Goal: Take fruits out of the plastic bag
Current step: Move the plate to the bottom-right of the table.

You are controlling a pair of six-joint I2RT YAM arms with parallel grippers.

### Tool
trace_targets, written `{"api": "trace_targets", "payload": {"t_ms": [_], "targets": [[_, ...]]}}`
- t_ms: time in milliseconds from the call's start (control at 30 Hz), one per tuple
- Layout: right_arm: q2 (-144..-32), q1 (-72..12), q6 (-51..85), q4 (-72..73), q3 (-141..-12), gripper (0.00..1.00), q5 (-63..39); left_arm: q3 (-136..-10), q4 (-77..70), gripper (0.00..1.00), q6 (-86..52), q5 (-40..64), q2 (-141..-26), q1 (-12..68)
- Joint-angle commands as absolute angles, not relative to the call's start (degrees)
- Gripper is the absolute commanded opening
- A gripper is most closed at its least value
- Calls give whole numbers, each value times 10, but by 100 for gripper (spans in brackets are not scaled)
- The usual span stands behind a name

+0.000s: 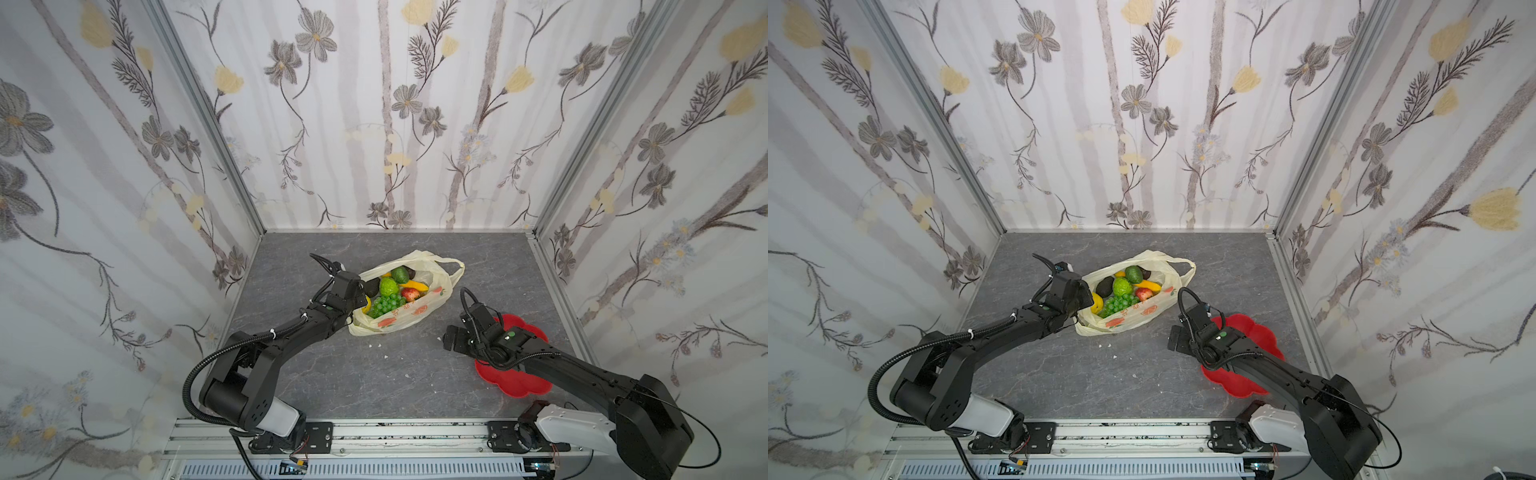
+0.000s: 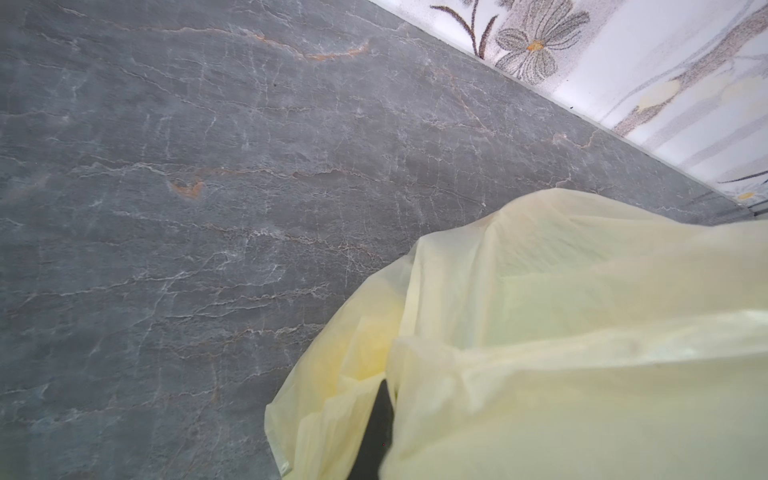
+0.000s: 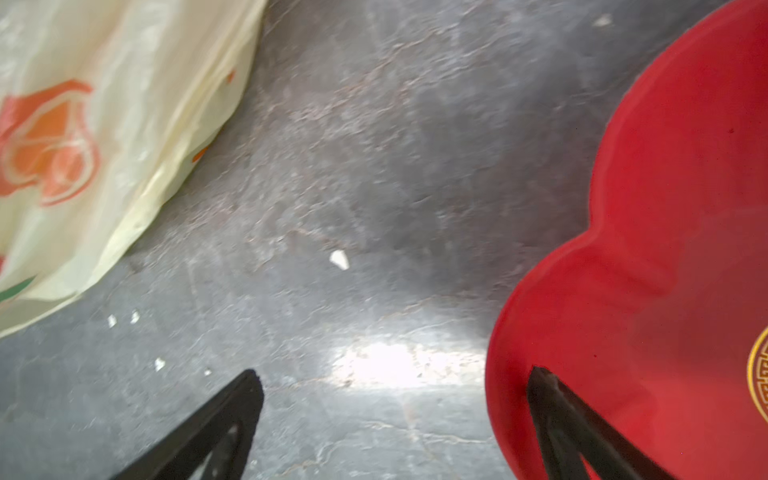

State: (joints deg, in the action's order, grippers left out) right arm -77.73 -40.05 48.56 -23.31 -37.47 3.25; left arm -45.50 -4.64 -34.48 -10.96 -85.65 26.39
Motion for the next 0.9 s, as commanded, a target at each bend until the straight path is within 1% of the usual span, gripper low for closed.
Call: {"api": "trace_targets", "payload": {"t_ms": [0, 133, 200, 267, 367, 433, 567, 633, 700, 867], "targets": [[-802, -433, 486, -207, -412, 100, -3, -450, -66, 0, -353, -124, -849, 261], [-824, -466, 467, -241, -470, 100, 3, -445, -70, 0, -355, -126, -846, 258], [-815, -464, 456, -266, -483, 100, 37, -444, -70, 0, -356, -126, -845, 257], [-795, -442, 432, -286, -489, 100, 66, -442, -71, 0, -356, -125, -844, 256], [-757, -367, 371, -320, -494, 100, 91, -438, -72, 0, -354, -125, -840, 255], [-731, -297, 335, -336, -496, 100, 122, -435, -72, 0, -354, -125, -839, 254], [-724, -143, 298, -328, -493, 100, 128, -434, -75, 0, -357, -123, -837, 253], [-746, -74, 291, -311, -494, 100, 113, -435, -75, 0, -358, -120, -837, 253], [-779, -24, 287, -303, -504, 100, 109, -435, -76, 0, -358, -117, -837, 254], [-861, 76, 278, -268, -518, 100, 74, -432, -76, 0, -358, -113, -836, 253]]}}
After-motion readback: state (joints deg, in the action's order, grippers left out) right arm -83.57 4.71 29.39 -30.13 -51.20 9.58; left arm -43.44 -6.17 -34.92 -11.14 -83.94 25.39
